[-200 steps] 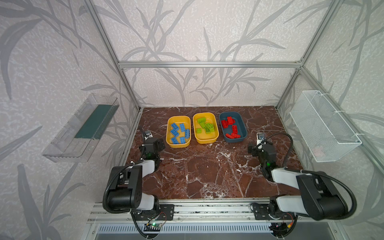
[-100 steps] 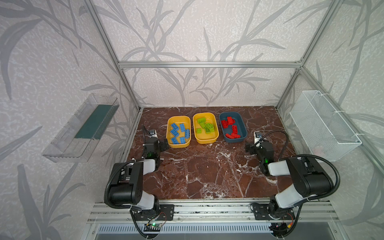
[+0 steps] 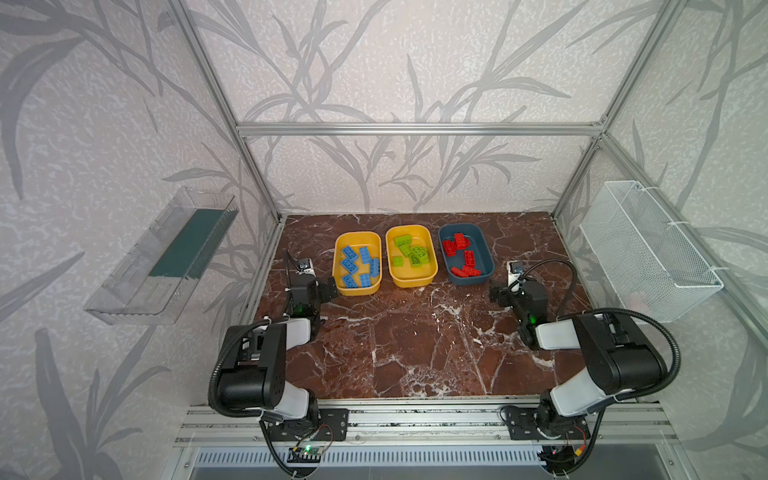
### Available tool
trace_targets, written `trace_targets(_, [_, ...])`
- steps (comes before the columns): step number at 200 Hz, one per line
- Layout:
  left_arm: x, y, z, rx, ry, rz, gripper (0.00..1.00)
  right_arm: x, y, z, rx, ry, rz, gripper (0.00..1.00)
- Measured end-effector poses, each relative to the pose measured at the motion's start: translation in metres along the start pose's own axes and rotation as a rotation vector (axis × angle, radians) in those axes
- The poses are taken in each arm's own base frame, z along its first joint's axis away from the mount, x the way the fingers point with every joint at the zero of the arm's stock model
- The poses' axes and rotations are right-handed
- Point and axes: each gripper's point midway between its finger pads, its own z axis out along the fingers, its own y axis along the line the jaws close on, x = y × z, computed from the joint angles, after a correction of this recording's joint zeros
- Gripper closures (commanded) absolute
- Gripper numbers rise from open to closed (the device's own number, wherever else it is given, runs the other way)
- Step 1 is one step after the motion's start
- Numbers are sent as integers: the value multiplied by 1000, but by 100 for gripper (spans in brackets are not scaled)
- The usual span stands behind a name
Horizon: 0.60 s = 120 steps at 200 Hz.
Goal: Sort the legos into containers by color
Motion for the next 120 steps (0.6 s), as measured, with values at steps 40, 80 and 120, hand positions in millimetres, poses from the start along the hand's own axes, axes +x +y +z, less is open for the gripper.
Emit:
trace_targets(40, [-1,0,0,1,-6,-1,1,0,0,0,0,0,0,1])
trace_targets(80, [-1,0,0,1,-6,-1,1,0,0,0,0,0,0,1])
trace_targets(120, [-2,0,0,1,-6,-1,1,0,0,0,0,0,0,1])
